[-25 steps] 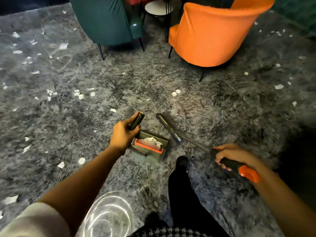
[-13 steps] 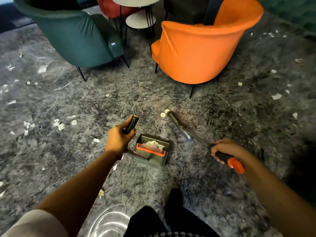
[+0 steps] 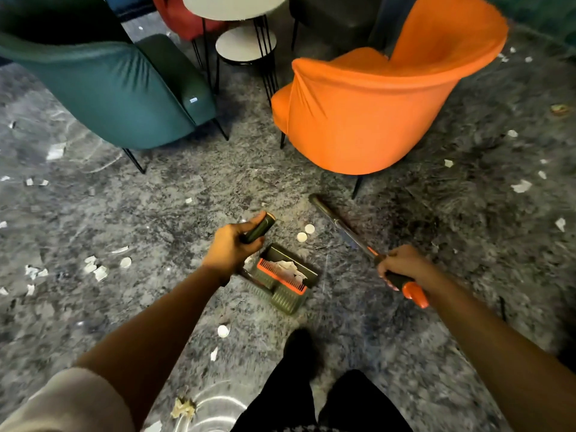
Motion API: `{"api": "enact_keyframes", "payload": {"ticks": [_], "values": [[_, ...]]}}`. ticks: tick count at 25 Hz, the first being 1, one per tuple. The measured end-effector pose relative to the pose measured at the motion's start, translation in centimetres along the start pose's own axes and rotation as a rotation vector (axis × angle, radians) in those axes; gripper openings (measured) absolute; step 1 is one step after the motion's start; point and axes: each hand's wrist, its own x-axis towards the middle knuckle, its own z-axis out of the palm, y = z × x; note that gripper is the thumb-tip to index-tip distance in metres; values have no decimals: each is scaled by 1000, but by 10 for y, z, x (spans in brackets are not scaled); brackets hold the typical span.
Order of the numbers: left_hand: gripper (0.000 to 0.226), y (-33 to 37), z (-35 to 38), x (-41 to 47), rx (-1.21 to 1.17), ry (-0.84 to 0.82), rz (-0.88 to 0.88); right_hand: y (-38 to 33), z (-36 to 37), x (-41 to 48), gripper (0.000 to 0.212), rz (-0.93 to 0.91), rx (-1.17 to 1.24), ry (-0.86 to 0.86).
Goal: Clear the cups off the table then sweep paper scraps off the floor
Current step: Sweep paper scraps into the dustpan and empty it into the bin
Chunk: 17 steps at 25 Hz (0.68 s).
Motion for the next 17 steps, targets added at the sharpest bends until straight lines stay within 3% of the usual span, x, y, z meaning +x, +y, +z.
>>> {"api": "enact_keyframes", "payload": {"ticks": [4,9,16,17], "values": [[41,-12,-6,47,29,-22,-22,-25,21,22,22,-9,-204,-30],[36,-10,-8,84,95,-47,-5,-18,43,16,21,17,-419,-200],[33,-2,-7,78,150,-32,3,-21,26,-29,10,10,-345,-409],[32,-1,-7,77,146,-33,-4,-22,17,-34,16,16,-305,-436]]}}
